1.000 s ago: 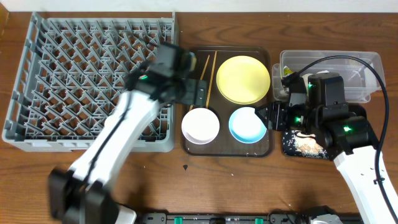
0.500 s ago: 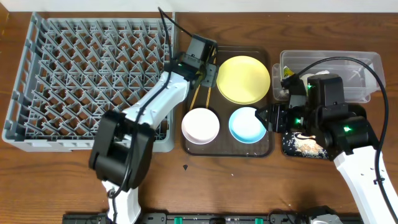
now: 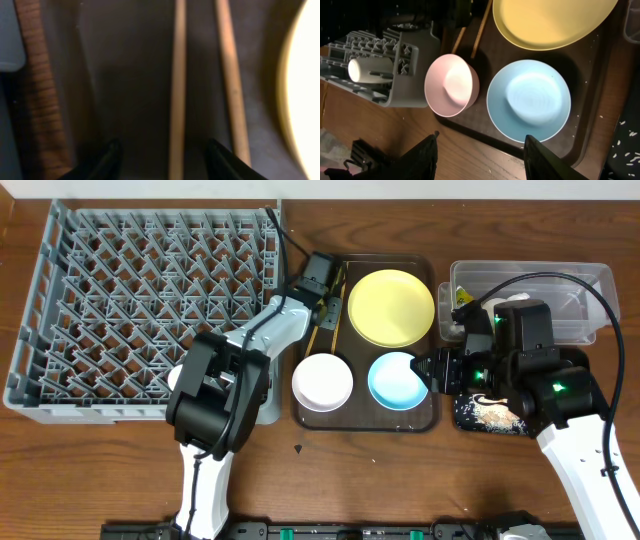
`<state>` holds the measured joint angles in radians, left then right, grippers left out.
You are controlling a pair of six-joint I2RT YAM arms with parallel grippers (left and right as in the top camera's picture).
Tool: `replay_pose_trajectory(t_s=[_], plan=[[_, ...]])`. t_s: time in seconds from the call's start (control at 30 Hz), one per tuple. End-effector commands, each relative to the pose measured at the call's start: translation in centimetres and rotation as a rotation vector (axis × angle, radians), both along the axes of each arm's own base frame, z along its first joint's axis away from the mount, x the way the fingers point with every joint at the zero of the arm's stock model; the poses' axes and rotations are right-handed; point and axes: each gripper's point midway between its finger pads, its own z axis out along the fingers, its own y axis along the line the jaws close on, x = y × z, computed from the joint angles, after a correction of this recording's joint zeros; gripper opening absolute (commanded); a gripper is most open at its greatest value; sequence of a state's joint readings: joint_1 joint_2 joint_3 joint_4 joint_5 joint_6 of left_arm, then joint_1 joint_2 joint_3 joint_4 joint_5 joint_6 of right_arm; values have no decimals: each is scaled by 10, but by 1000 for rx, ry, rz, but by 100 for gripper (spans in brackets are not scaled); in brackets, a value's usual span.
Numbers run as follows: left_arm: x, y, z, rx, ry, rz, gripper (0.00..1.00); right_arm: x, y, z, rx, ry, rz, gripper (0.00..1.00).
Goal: Sort waste into correct bins and load items into the dishwasher
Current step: 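Grasp a chopstick on the brown tray with the left gripper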
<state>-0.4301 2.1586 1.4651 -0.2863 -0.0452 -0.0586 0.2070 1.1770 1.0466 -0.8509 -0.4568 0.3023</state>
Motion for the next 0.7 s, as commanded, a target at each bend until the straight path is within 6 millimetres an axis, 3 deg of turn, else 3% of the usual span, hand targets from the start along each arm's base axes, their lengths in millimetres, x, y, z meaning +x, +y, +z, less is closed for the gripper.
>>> replay_pose_trajectory(t_s=[0.0,0.23,0.4,0.5,0.67], plan=[[6,11,-2,-14,4,79,50,0,3,5,3,-17,23,53],[-7,-3,-9,-86,74,32,45,0,3,5,3,-19,23,51],[-16,1,-18,-75,99,34,45,0,3,5,3,-19,23,50],[-22,3,-25,-66,117,34,37,0,3,5,4,-19,23,50],[-29,6,-32,-58,136,35,34,0,3,5,4,-19,23,50]])
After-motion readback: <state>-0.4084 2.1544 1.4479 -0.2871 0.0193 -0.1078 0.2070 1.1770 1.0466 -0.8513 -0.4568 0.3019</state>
